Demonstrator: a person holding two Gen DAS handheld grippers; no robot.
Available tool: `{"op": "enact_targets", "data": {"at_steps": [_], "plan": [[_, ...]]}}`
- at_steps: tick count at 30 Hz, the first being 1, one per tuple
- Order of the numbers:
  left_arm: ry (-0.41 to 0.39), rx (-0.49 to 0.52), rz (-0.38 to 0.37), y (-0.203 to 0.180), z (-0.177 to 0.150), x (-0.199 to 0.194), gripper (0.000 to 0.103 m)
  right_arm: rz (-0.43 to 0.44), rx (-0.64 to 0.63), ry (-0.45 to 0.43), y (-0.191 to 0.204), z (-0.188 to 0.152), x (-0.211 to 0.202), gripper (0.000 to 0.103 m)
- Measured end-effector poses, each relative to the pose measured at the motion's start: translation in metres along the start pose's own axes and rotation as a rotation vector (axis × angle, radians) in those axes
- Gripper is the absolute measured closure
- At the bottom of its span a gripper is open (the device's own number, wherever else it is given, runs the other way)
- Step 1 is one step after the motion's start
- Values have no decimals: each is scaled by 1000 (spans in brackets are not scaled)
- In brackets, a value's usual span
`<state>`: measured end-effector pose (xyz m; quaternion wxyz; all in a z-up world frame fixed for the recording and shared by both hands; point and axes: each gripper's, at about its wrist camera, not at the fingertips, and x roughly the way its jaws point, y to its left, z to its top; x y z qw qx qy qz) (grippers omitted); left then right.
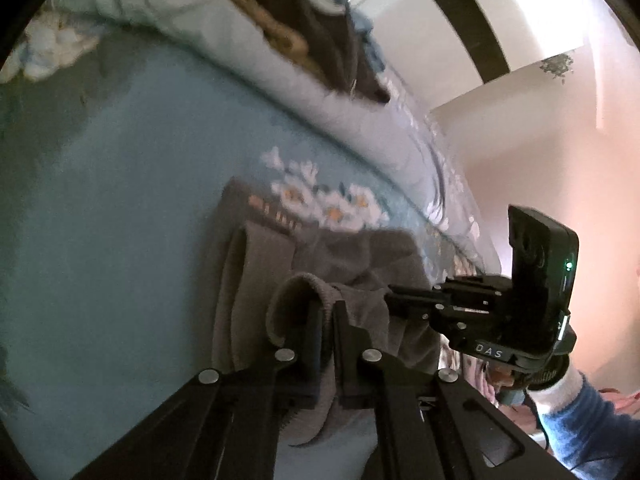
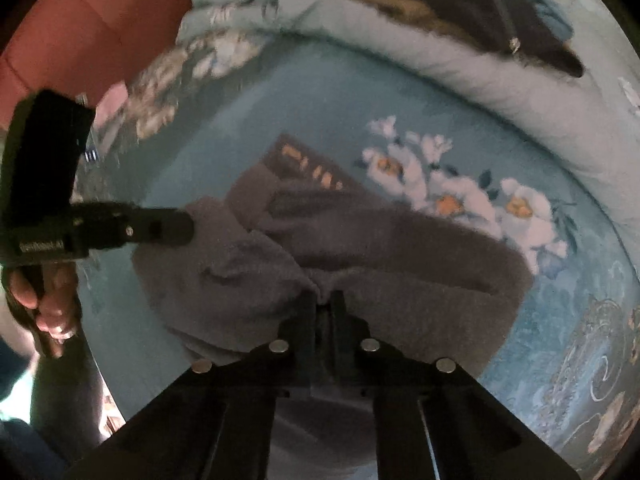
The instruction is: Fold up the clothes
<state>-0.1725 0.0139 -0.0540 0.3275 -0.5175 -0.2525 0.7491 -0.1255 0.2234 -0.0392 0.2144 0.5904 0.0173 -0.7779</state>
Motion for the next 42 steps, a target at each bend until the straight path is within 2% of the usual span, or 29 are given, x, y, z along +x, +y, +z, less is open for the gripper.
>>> {"op": "enact_targets", "data": {"at_steps": [2,5,10,13,17,20,22,24,25,26,28,30,33,37,42], "plan": [[-78,-11,-36,-2,8,-16,98,-3,19,-85,0,6,-18,98],[-143,-32,-39,-1,19,-22,98,-12,51,-190,-3,18,-37,98],[-81,-113,65,28,26,14,98,-70,103,-156,-8,34,-3,98],[-37,-164,104,45,21,30,97,-62,201,-84,-27,25,25,98],[-4,-201,112,49,16,32,93,-49,248,-60,-31,22,35,98],[-16,-192,100,40,14,15,93,-38,259,-64,-30,20,27,97],[-37,-156,131,31,12,1,90,-27,260,-78,-29,18,15,91],[-57,-121,157,22,9,-13,88,-17,266,-115,-29,12,-3,59],[-67,-106,165,16,7,-21,86,-13,276,-137,-29,6,-12,57],[-74,-84,162,8,5,-24,86,-8,294,-163,-29,-2,-22,57],[-78,-31,141,-10,0,-28,77,1,335,-200,-29,-21,-40,57],[-41,44,118,-29,-8,-21,69,10,378,-229,-28,-43,-53,57],[32,110,162,-37,-20,3,67,42,411,-206,-22,-65,-46,56],[110,-48,197,3,-30,29,67,49,440,-190,-22,-74,-28,56],[118,-73,154,10,-30,20,67,78,519,-166,-33,-76,-8,56]]}}
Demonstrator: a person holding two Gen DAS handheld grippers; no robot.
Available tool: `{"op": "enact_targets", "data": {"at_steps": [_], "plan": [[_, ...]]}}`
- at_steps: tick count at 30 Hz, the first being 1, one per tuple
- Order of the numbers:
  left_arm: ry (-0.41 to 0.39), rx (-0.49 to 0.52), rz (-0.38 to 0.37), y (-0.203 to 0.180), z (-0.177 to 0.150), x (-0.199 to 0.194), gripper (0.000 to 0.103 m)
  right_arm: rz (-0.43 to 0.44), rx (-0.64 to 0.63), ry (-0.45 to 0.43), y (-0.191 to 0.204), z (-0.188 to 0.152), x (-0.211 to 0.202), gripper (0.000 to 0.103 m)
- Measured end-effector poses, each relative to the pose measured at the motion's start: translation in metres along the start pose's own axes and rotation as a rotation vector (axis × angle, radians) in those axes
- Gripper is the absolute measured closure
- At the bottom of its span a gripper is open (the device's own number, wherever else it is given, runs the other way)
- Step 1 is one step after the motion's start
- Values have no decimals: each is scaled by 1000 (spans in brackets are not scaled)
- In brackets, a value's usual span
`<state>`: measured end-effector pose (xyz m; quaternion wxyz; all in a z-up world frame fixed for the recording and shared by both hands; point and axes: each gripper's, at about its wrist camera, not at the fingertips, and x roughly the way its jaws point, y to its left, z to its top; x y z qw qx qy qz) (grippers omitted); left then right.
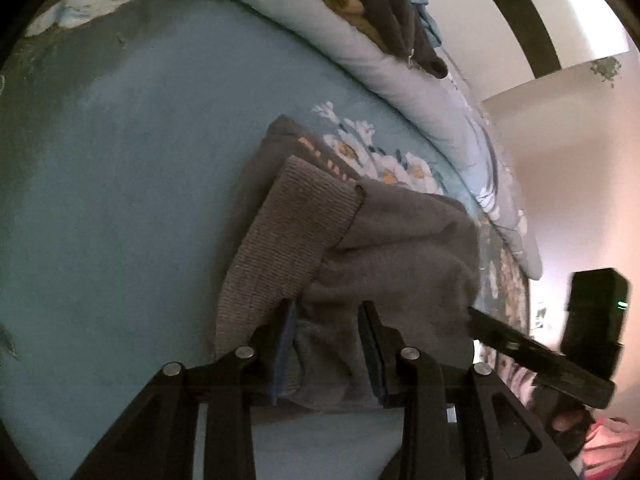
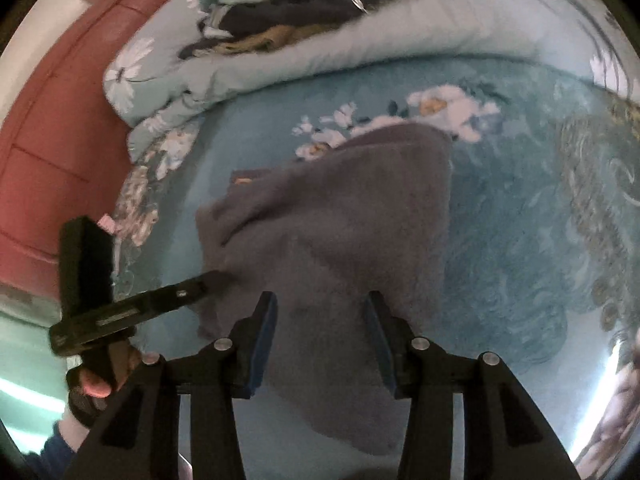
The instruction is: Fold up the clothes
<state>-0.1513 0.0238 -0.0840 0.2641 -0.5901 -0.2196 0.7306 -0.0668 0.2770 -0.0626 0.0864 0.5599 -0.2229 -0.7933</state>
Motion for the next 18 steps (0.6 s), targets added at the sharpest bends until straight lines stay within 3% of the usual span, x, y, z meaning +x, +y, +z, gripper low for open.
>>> {"op": "enact_targets", "data": {"at_steps": [3,6,7,9,13,16,18], "plan": [[-31,16,-44,-2,0,-21,63,16,-4,-42,0,-4,-13,56],[-104,34,15,4,1,-44,36,41,-14,-102,0,-9,-33,55],[-129,36,44,8,1,-50,33,48,-14,-121,-1,-11,-39,53],[-108,3,43,19,2,-42,33,44,30,-144,-14,-16,-44,31],[-47,-63,15,40,4,-19,33,170,269,-92,-61,-25,-25,29],[4,-72,6,44,4,1,32,344,466,-63,-87,-33,-4,28],[27,-76,18,48,7,12,32,384,523,-66,-95,-34,5,21]]}}
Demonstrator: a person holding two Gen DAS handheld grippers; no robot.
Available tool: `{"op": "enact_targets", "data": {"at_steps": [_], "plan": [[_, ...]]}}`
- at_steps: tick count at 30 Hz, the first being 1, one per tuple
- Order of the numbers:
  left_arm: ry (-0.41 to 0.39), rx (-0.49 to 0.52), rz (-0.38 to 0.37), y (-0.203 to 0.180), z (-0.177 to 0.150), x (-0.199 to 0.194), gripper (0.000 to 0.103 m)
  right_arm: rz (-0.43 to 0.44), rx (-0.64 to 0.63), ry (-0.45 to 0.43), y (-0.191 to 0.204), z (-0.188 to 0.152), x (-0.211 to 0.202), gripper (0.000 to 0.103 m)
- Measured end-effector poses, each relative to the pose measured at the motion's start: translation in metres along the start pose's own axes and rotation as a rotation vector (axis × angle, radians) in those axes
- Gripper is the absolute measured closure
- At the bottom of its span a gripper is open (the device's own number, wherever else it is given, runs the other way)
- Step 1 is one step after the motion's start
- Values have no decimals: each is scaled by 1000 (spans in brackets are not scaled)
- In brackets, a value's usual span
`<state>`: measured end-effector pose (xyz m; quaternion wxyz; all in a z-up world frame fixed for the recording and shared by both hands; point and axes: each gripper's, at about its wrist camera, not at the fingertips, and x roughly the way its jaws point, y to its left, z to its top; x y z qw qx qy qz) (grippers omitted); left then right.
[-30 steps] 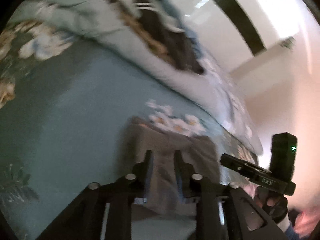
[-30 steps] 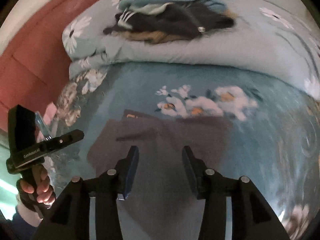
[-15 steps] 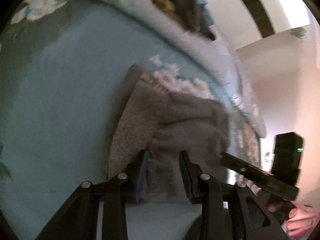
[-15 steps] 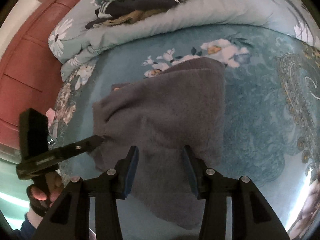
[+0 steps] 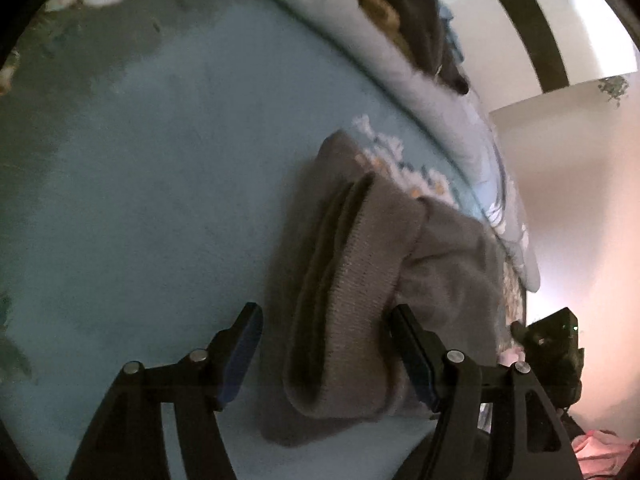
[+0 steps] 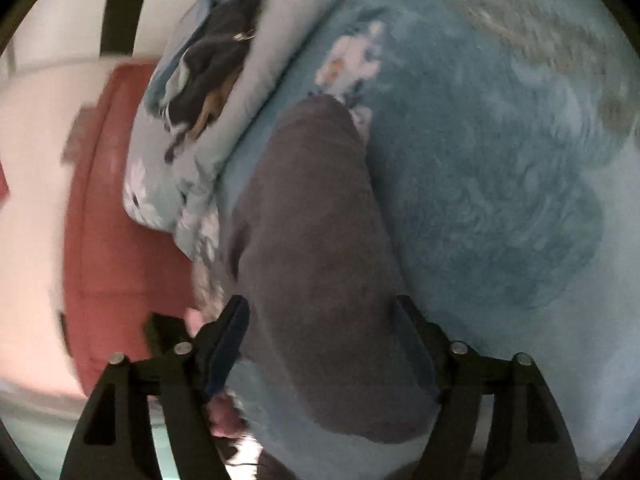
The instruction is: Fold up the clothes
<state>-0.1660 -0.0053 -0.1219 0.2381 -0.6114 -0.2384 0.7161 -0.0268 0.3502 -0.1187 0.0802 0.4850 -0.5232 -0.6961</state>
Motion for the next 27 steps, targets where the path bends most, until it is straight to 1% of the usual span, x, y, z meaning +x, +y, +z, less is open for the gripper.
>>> {"op": "enact_targets", "data": {"at_steps": [1,3,8,11,13,14,16,17,18,19,20,21,22,24,25,27], "plan": [[3,-4,-9,0,2,3,31,-14,-10,-8,0,2,2,19],[5,-10,-27,-2,7,7,29,-32,-37,-7,2,5,10,19],[30,35,-25,-12,20,15,22,-42,-81,44,8,14,37,18],[32,31,-35,-12,22,14,21,-32,-61,60,7,20,50,15],[34,11,-62,-11,20,15,22,-30,-58,54,8,21,51,15],[39,-18,-91,-9,18,16,22,-28,-52,52,8,20,50,15],[26,-48,-105,-9,16,17,22,-13,0,40,3,20,48,15],[18,-62,-110,-10,15,18,23,-6,31,35,0,20,47,17],[13,-71,-109,-11,14,19,28,-5,52,32,-2,21,46,19],[6,-83,-103,-12,13,17,39,-7,69,29,-3,21,45,21],[-2,-96,-96,-12,11,16,43,-17,72,29,-2,21,44,26],[-11,-105,-93,-13,9,13,52,-28,73,28,-2,20,43,33],[-23,-113,-92,-15,6,10,60,-37,71,29,0,20,42,37],[-46,-129,-92,-18,0,2,67,-49,64,31,5,20,39,50],[-55,-137,-92,-20,-3,-2,70,-54,59,32,8,20,37,52],[-61,-142,-87,-26,-9,-9,71,-54,50,33,15,20,31,57]]}}
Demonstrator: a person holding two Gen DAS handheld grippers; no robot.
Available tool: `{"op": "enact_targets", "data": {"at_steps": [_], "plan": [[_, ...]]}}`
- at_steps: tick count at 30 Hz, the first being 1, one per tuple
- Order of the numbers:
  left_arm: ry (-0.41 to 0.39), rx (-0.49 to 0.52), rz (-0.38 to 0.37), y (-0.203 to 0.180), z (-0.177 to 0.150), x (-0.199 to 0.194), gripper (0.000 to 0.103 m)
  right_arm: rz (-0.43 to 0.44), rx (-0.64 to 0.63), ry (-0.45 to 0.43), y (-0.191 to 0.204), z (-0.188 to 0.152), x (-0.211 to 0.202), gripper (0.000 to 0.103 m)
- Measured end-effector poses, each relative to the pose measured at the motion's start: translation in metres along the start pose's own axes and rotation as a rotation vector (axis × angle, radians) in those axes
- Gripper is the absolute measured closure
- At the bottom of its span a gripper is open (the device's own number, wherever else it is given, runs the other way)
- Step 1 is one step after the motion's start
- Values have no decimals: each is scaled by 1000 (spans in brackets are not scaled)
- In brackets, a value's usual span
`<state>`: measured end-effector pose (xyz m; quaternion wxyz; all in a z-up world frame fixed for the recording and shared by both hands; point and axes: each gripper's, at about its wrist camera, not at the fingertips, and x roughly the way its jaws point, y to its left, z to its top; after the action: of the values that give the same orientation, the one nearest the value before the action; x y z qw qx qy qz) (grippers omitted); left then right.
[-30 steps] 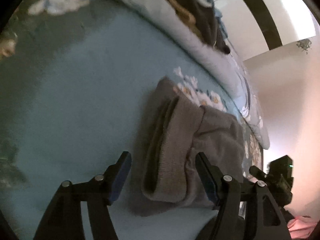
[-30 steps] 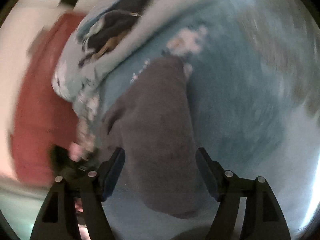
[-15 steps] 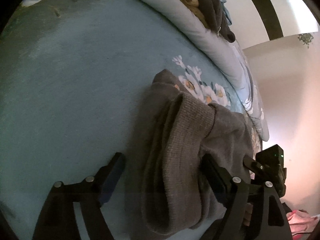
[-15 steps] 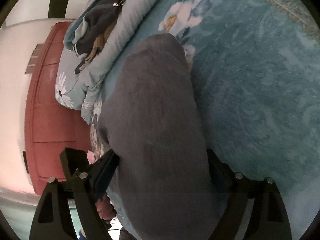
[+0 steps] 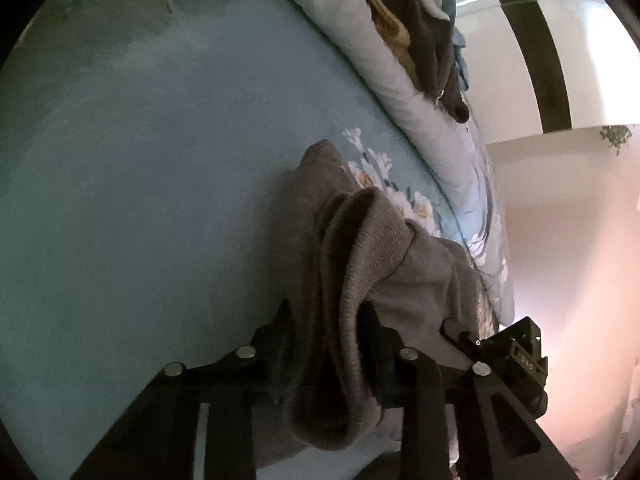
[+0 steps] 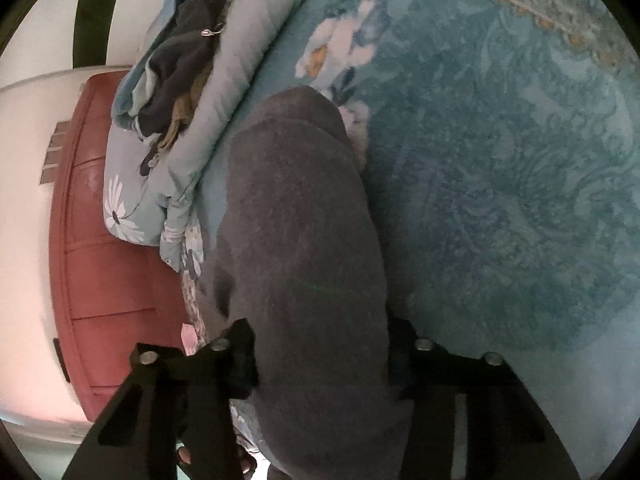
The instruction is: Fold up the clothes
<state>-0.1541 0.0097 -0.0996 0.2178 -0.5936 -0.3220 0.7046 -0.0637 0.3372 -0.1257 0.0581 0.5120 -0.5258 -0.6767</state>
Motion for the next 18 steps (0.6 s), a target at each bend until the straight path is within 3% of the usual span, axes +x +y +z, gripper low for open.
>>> {"op": "enact_targets", "data": {"at_steps": [10,18], "plan": [[-16,98,-70,-68,-55,-43,71,31,-161,-75,39,-22,-95,57],[34,285,-106,-168,-100,-35,71,57,-226,-167,33,-34,-202,57]]}}
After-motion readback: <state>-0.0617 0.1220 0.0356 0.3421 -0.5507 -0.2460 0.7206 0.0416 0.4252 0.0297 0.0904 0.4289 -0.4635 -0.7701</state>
